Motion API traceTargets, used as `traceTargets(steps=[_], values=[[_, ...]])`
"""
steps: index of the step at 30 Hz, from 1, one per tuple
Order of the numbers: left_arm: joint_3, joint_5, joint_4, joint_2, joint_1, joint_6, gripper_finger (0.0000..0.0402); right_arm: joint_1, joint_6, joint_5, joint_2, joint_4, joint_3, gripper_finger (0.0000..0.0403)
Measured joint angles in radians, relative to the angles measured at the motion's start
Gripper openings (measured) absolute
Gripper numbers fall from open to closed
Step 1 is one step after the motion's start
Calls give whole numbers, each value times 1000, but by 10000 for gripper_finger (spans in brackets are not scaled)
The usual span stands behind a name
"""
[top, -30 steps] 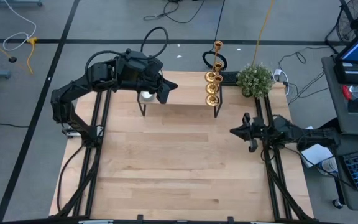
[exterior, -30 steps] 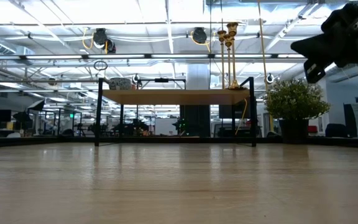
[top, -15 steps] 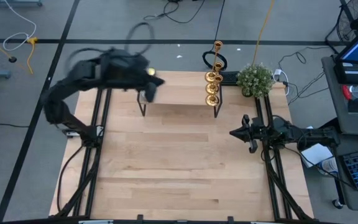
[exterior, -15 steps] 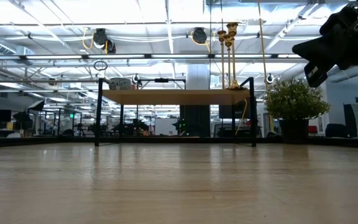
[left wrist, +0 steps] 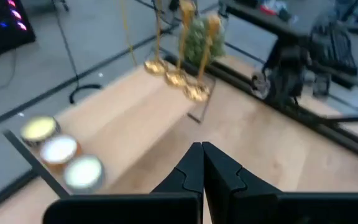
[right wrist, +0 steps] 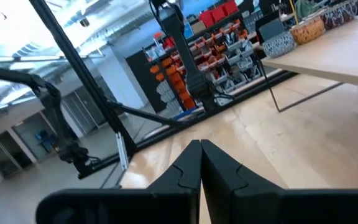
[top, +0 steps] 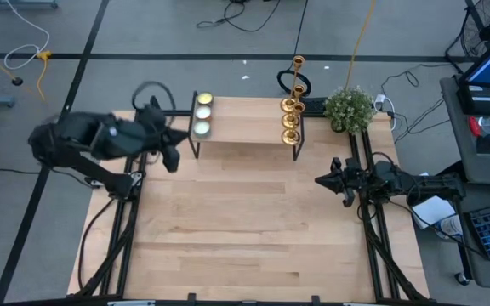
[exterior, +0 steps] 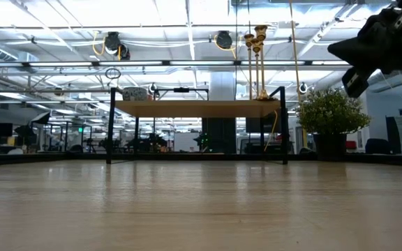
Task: Pick & Place candle stick holders
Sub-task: Return to Home Position
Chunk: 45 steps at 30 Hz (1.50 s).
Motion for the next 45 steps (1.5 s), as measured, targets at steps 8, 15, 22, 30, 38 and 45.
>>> traceTargets(steps=[8,15,22,30,38,45], values=[[-607,45,498,-346,-44,-17,0,0,-29,2,0,-2,0,2],[-1147,114,1095,-637,-16,9,0,0,11,2,0,-2,0,3],[-1508,140,1455,-787,4,188,0,0,6,1,0,-2,0,6],[-1713,253,1534,-802,50,340,1,0,4,-2,0,-2,0,6],[-1779,363,1645,-802,141,540,7,0,4,-2,0,-1,0,6],[-1779,665,1583,-803,279,569,5,0,4,-2,0,-1,0,6]])
